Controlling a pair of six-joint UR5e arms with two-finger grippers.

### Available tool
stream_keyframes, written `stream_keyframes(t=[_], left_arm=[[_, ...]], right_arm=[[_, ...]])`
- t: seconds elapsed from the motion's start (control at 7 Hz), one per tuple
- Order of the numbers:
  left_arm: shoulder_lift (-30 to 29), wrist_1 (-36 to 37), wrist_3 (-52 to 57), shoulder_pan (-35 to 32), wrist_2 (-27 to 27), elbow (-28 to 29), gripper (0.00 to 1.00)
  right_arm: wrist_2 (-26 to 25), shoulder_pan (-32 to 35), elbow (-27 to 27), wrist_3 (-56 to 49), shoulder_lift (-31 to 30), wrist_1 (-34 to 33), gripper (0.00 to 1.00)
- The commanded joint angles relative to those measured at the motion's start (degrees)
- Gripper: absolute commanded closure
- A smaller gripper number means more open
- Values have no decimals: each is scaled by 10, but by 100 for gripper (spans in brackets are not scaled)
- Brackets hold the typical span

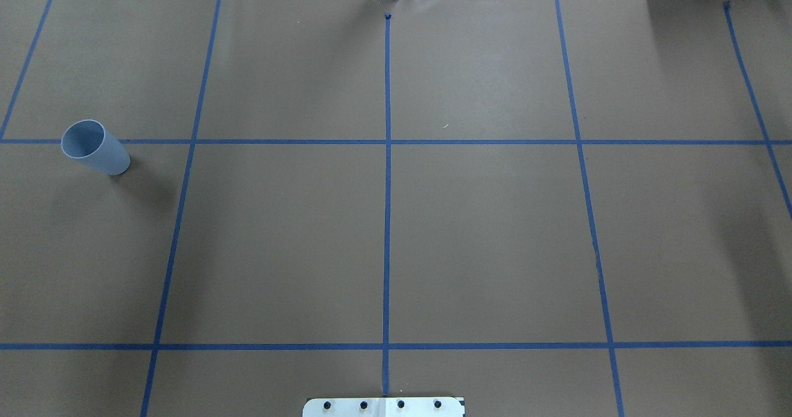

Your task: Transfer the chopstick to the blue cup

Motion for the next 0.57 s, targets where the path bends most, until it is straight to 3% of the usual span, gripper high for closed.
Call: stream_keyframes(t=[0.0,0.43], left_arm=[[1,-1,0,0,0,-4,0],[7,-76,0,0,3,1,0]], right_arm=[[1,0,3,0,0,0,0],[10,0,14,-4,6,0,0]])
